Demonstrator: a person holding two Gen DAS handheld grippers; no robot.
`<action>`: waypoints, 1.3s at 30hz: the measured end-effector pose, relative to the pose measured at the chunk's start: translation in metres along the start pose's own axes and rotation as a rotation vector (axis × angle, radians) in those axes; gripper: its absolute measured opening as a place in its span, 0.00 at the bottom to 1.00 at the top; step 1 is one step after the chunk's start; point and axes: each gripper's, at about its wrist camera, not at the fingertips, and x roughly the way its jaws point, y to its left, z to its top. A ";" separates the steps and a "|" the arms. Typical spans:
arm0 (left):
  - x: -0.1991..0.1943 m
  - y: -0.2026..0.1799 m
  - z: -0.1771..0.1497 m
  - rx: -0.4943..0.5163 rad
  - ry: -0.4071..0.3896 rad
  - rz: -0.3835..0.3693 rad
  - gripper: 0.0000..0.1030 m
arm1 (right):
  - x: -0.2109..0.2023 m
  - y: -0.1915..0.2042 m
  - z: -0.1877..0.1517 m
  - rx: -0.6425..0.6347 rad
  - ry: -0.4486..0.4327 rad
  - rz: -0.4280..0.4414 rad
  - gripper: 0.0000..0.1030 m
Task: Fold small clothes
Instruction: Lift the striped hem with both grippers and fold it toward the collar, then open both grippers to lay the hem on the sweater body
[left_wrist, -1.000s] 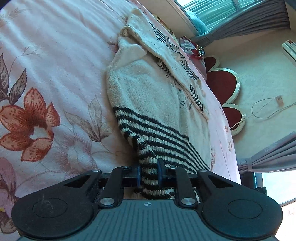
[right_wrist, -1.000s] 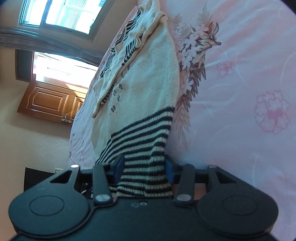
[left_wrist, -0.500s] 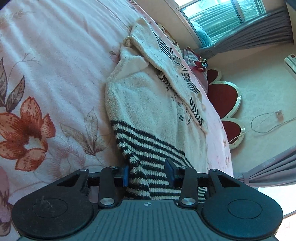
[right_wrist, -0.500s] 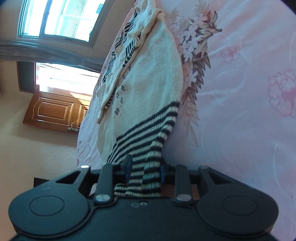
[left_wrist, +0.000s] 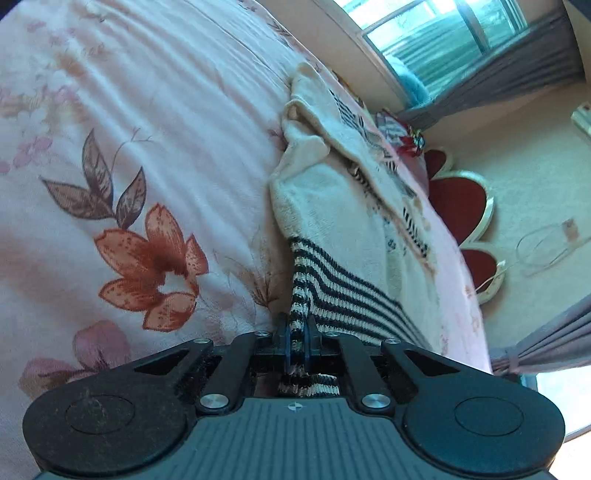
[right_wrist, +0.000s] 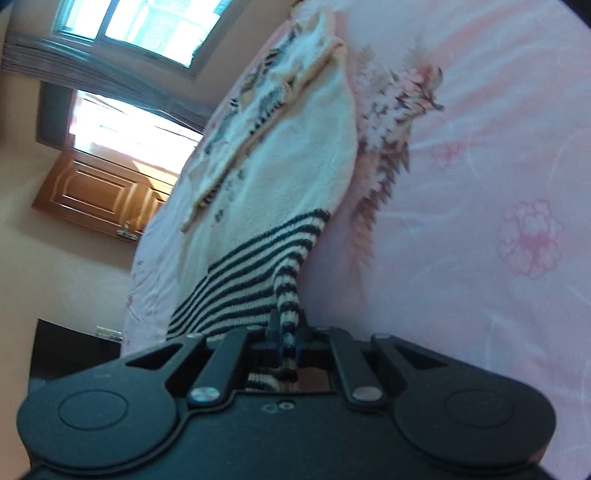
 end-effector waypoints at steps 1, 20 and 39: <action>-0.002 0.001 0.000 -0.007 -0.009 -0.008 0.06 | -0.003 0.000 -0.001 0.013 -0.017 0.021 0.06; 0.063 -0.089 0.178 0.030 -0.167 -0.136 0.06 | 0.020 0.097 0.175 -0.068 -0.243 0.138 0.06; 0.235 -0.086 0.302 0.055 -0.242 0.014 0.80 | 0.172 0.019 0.344 0.069 -0.302 0.144 0.46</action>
